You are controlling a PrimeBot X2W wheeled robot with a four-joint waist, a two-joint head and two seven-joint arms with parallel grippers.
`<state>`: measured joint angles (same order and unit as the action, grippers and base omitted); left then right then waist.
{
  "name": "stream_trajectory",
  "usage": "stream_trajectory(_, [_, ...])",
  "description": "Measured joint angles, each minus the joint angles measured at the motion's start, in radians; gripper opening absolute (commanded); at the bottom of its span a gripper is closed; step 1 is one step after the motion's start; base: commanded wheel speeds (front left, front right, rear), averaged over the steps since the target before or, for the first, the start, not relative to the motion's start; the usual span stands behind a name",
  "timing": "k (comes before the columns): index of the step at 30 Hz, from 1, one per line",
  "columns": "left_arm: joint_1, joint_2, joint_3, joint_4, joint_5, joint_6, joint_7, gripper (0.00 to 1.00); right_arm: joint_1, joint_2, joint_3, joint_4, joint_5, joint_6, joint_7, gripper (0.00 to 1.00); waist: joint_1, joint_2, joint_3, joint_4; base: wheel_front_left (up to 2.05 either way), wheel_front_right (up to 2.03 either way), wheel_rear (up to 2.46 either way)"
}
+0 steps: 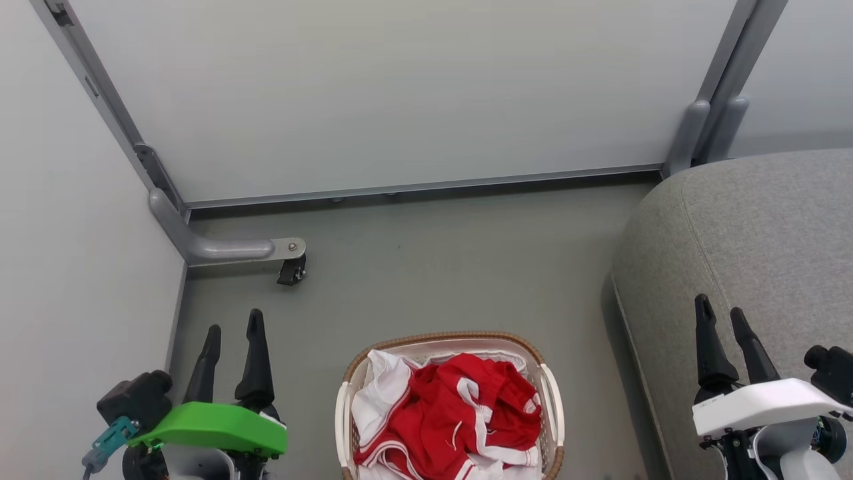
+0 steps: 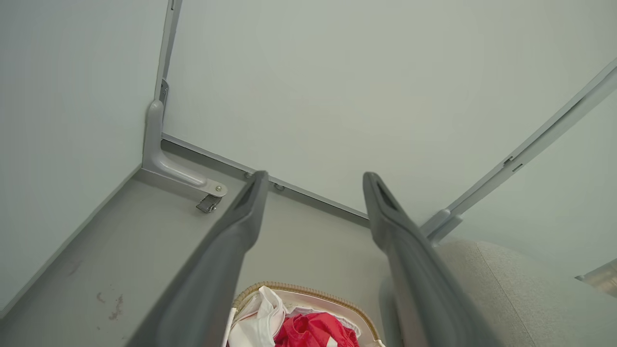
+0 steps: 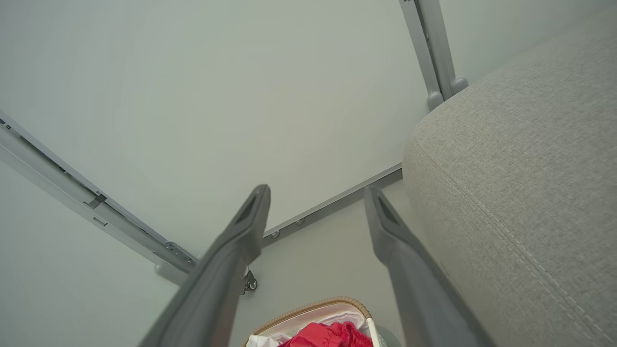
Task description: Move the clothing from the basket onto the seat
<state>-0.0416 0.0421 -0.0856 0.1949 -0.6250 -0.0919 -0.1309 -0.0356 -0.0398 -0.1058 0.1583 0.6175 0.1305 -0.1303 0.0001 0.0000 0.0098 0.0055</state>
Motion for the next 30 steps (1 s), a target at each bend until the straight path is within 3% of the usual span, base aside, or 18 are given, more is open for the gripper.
stream_trajectory(30, [0.007,0.002,-0.01,0.088,0.257,0.004,-0.073,1.0,0.006,-0.004,0.001,0.008,-0.3,0.0,-0.073,1.0,0.0,0.0,-0.001,0.007,0.0,0.0,0.0])
